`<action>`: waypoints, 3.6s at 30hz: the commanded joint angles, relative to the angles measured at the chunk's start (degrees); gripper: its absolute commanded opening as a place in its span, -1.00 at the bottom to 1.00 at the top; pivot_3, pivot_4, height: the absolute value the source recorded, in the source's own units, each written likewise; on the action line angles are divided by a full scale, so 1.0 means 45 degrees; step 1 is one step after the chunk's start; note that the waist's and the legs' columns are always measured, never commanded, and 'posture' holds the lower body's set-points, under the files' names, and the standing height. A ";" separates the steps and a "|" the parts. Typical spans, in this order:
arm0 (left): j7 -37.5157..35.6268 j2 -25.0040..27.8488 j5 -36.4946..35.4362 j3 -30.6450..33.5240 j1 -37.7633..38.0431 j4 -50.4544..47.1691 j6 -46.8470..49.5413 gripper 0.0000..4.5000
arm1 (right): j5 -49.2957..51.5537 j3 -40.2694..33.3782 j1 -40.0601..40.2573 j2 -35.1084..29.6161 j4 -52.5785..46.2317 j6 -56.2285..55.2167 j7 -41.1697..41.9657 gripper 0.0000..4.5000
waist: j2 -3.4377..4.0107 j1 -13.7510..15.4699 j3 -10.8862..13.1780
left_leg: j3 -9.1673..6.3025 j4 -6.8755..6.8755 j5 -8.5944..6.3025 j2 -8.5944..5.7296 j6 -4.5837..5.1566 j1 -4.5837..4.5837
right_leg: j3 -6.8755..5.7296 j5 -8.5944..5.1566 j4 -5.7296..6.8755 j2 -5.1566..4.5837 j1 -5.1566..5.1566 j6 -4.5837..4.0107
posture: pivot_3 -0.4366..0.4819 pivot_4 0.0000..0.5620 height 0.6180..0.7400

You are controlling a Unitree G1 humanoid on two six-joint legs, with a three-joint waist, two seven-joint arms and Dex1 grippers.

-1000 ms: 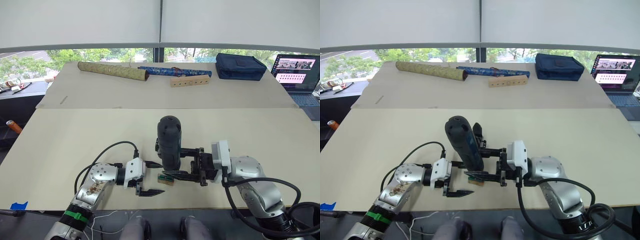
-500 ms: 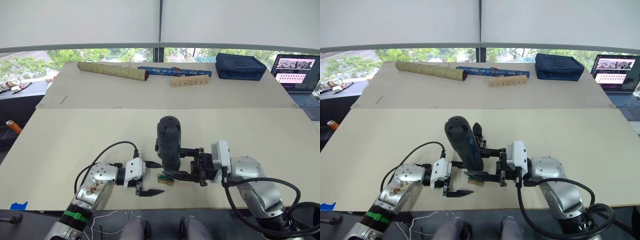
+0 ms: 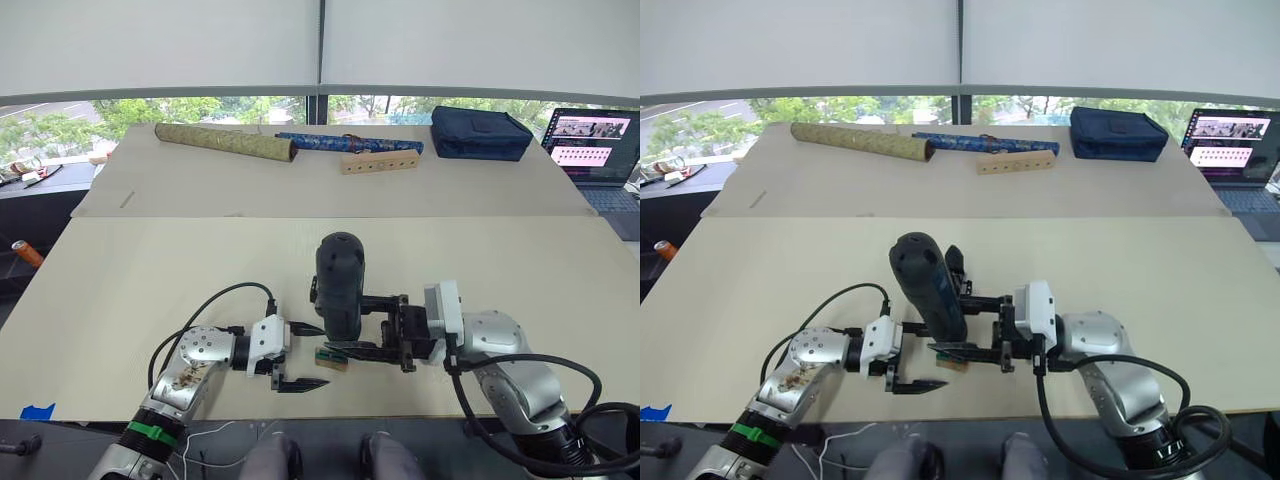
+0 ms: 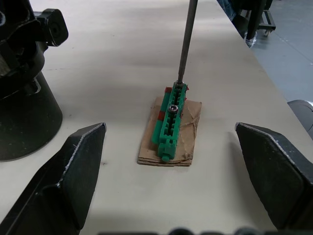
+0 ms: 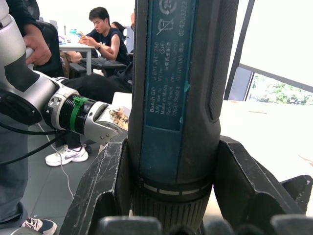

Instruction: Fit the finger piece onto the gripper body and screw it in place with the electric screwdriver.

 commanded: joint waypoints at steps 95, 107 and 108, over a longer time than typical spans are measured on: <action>-0.0792 -0.0791 -0.1183 0.2038 -0.3304 0.3844 -0.0722 1.00 | 0.1545 -0.1652 -0.7097 0.1897 0.4193 0.3063 0.0276 -0.14 | -0.0013 -0.0151 0.0019 | -0.0009 0.0001 0.0062 0.0003 -0.0102 -0.0115 | -0.0076 0.0007 0.0008 0.0029 -0.0050 0.0012 | -0.05 -0.47 1.00; -0.0836 -0.0932 -0.0980 0.1937 -0.3426 0.4102 -0.0923 1.00 | 0.1438 -0.1424 -0.6740 0.1926 0.3950 0.3141 0.0250 -0.14 | -0.0013 -0.0183 0.0019 | -0.0014 0.0001 0.0062 0.0004 -0.0102 -0.0118 | -0.0084 0.0007 0.0007 0.0029 -0.0050 0.0012 | -0.05 -0.47 1.00; -0.0842 -0.0936 -0.0964 0.1932 -0.3430 0.4117 -0.0933 1.00 | 0.1427 -0.1417 -0.6710 0.1922 0.3938 0.3129 0.0258 -0.14 | -0.0013 -0.0182 0.0019 | -0.0014 0.0001 0.0062 0.0004 -0.0102 -0.0118 | -0.0084 0.0007 0.0007 0.0029 -0.0050 0.0012 | -0.05 -0.47 1.00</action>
